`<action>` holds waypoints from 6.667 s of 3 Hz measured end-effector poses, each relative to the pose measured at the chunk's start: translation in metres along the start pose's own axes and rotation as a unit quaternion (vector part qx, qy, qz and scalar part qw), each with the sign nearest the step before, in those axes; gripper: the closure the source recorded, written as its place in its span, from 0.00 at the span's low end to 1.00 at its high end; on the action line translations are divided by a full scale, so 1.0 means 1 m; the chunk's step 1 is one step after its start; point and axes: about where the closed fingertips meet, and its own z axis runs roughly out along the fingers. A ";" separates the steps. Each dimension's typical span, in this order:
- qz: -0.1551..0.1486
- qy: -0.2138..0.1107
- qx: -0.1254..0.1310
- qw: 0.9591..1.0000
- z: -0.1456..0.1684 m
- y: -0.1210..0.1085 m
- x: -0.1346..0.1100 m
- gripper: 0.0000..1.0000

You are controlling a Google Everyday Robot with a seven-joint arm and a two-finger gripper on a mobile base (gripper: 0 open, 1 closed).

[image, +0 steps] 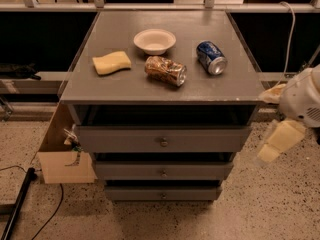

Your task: Open top drawer

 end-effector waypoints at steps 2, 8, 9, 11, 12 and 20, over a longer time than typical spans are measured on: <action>0.008 0.020 -0.020 1.000 0.078 -0.008 0.004 0.00; 0.050 -0.006 -0.057 0.997 0.192 -0.028 0.008 0.00; 0.043 -0.008 -0.049 0.998 0.192 -0.036 -0.004 0.00; 0.046 -0.015 -0.036 0.998 0.210 -0.048 -0.010 0.00; 0.052 -0.023 -0.035 0.998 0.223 -0.052 -0.008 0.00; 0.060 -0.037 -0.025 0.997 0.247 -0.063 -0.025 1.00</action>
Offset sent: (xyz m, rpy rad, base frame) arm 0.0369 0.0281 -0.0999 -0.0234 0.0764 -0.0105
